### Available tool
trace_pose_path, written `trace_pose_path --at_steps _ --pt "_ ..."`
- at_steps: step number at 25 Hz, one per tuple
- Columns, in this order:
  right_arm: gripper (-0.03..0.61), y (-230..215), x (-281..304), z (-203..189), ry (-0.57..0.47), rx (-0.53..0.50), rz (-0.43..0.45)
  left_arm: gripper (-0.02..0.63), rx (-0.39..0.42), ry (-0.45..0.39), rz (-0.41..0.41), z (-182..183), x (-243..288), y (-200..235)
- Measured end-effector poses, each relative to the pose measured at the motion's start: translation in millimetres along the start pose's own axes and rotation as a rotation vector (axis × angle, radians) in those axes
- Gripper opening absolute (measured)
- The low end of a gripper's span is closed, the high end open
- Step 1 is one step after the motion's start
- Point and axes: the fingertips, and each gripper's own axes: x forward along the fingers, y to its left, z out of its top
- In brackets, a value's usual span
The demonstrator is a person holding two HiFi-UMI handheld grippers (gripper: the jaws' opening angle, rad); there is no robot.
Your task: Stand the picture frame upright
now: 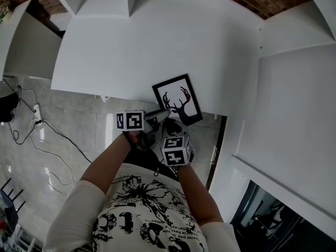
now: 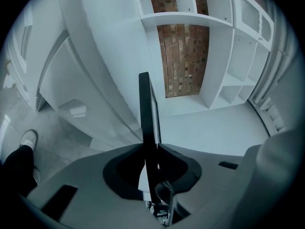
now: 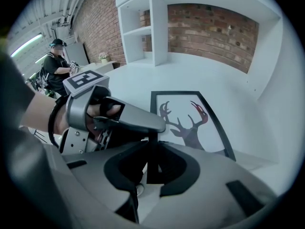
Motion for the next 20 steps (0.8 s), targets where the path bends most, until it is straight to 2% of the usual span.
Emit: trace_pose_path --at_steps 6,9,10,13,15,20 --pt "0.074 0 4 -8 0.015 0.093 0.044 0.081 -0.009 0.027 0.004 0 0 3" --pt "0.074 3 5 -7 0.012 0.110 0.086 0.083 0.027 0.052 0.030 -1 0 5" --pt "0.087 5 4 -6 0.012 0.112 0.112 0.083 0.037 0.057 0.033 0 -1 5" --pt "0.181 5 -1 0 -0.004 0.118 0.171 0.083 0.027 0.052 0.019 5 -4 2" --pt "0.215 0 -6 4 -0.025 0.129 0.197 0.083 0.021 0.050 0.012 9 -8 2" --pt "0.218 -43 -23 -4 -0.046 0.232 0.240 0.083 0.037 0.071 0.001 17 -21 7"
